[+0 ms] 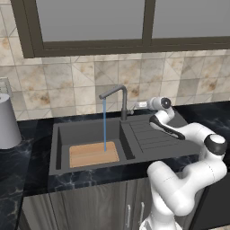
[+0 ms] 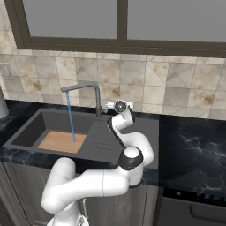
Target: Turn on the sink faucet with hot water and rinse the cutting board for ten seconds, then turn off the faucet. Push the cutting board to reach the water if necessary.
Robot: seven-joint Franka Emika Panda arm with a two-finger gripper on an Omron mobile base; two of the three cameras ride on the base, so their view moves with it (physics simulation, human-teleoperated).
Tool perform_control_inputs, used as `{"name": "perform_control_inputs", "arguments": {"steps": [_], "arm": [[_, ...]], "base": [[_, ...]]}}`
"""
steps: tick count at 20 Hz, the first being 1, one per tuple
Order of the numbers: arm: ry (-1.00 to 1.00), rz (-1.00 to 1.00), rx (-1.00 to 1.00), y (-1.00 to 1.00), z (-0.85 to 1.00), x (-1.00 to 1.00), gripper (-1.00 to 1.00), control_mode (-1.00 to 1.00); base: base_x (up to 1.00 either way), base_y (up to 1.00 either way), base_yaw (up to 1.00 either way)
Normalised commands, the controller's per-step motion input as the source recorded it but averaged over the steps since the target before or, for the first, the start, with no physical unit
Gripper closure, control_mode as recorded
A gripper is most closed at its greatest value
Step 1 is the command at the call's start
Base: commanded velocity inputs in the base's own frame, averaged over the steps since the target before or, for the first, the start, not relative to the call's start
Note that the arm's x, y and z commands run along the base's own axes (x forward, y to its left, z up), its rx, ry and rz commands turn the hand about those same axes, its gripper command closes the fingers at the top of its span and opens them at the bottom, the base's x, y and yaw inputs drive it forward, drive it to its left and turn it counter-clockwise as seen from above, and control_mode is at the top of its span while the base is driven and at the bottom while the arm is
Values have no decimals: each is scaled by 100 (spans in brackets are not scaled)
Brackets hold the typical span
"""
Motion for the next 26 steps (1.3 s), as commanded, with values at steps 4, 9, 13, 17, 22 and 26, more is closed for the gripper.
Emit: {"name": "perform_control_inputs", "arguments": {"steps": [4,9,13,17,22,26], "arm": [[0,0,0,0,0,5,-100,-100],[0,0,0,0,0,13,-100,-100],[0,0,0,0,0,10,-100,-100],[0,0,0,-1,0,9,-100,-100],[0,0,0,-2,0,3,-100,-100],[0,0,0,-6,-4,1,-100,-100]], "base": [[0,0,0],[0,0,0],[0,0,0],[0,0,0],[0,0,0],[0,0,0]]}}
